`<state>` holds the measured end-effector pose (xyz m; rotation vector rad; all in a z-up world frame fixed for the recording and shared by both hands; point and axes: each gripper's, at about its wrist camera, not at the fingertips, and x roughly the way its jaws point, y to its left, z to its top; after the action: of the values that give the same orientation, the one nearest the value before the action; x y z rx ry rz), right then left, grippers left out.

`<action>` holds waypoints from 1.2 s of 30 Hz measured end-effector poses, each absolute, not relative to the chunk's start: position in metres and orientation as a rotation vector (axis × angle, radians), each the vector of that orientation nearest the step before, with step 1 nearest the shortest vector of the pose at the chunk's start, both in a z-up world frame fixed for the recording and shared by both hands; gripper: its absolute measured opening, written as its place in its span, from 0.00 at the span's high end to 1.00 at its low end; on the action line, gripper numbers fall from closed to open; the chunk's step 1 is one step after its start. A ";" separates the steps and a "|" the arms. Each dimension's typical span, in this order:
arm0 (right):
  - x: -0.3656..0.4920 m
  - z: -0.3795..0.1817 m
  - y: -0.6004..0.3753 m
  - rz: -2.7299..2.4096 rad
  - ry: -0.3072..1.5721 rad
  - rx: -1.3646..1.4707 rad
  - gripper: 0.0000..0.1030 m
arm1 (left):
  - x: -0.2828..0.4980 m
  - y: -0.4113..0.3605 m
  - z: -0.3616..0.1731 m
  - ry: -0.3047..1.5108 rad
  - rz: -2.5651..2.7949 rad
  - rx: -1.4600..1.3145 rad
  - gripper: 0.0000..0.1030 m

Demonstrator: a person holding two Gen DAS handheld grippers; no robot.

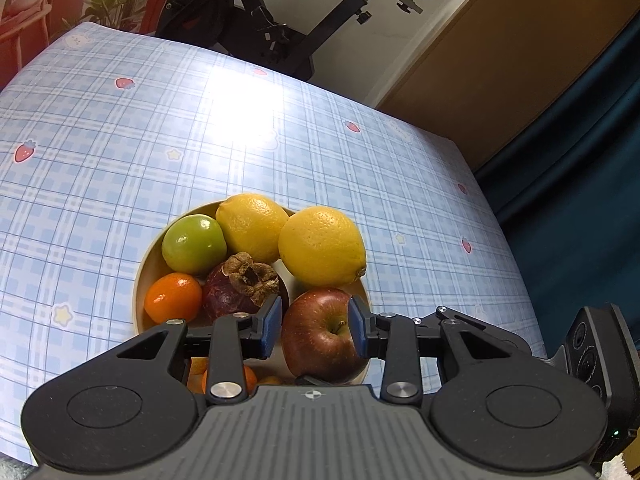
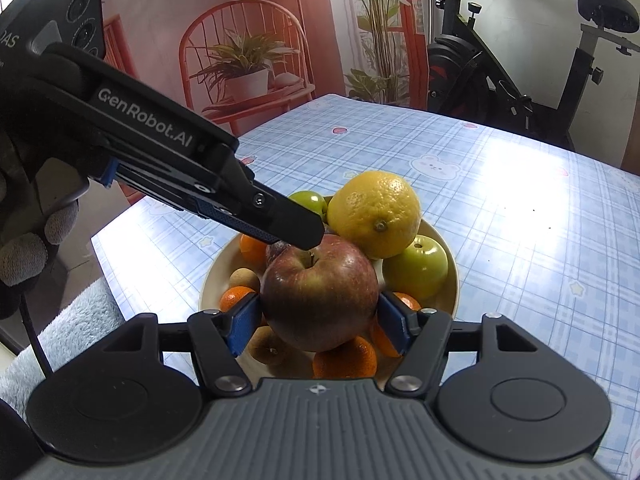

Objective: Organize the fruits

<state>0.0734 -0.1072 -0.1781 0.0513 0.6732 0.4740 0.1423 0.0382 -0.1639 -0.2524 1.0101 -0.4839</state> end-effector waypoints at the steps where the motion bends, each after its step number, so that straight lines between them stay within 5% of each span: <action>1: 0.072 -0.177 -0.108 0.473 0.669 0.055 0.35 | 0.141 0.039 -0.163 1.005 -0.482 -0.251 0.63; 9: 0.060 -0.166 -0.117 0.451 0.636 0.086 0.35 | 0.125 0.042 -0.147 0.940 -0.457 -0.212 0.61; 16: 0.036 -0.143 -0.137 0.346 0.551 0.122 0.20 | 0.090 0.052 -0.116 0.779 -0.390 -0.166 0.27; 21: 0.022 -0.121 -0.150 0.262 0.485 0.139 0.07 | 0.063 0.052 -0.097 0.686 -0.336 -0.109 0.13; 23: 0.016 -0.113 -0.154 0.205 0.458 0.136 0.00 | 0.054 0.049 -0.090 0.653 -0.308 -0.060 0.13; 36: -0.001 -0.082 -0.159 0.090 0.419 0.162 0.00 | 0.027 0.039 -0.062 0.521 -0.227 -0.001 0.12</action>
<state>-0.0014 -0.1593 -0.0824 0.1622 0.4189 0.0898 0.0273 0.0389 -0.0619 -0.0011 0.5211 -0.2270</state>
